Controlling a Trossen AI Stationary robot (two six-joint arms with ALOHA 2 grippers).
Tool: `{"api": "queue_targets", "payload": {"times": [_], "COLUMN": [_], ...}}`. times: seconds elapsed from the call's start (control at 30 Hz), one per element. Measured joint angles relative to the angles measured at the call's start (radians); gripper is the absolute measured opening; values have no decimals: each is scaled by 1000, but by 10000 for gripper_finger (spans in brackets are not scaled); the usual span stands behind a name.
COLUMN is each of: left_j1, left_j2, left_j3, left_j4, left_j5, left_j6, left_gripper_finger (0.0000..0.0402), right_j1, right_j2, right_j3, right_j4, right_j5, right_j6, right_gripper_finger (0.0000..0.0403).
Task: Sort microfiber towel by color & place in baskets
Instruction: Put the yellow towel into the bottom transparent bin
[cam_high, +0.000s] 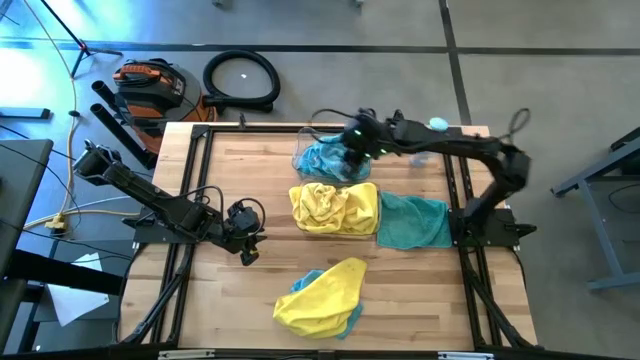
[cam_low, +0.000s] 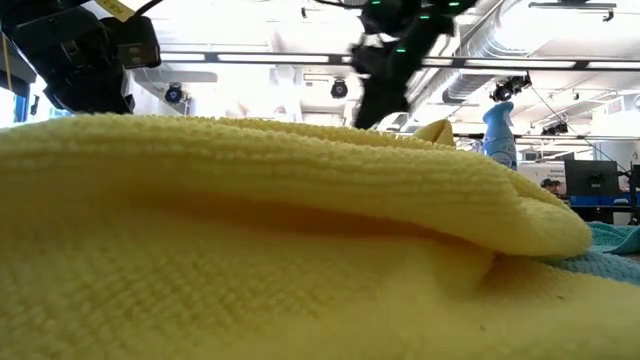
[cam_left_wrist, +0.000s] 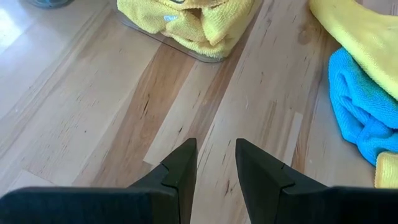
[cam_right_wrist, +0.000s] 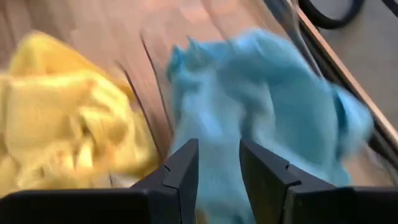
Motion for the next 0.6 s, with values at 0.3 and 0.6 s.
{"api": "queue_targets", "payload": {"times": [0.3, 0.6], "left_j1": [0, 0], "left_j2": [0, 0], "left_j3": [0, 4], "left_j4": [7, 102], "left_j5": [-75, -88], "left_j6": [-6, 74], "left_gripper_finger": [101, 101], "right_j1": [179, 469], "right_j2": [-442, -764], "right_j3": [-470, -725], "right_j4": [66, -72], "right_j5": [203, 413], "right_j6": [265, 645], "right_gripper_finger": [113, 113]}}
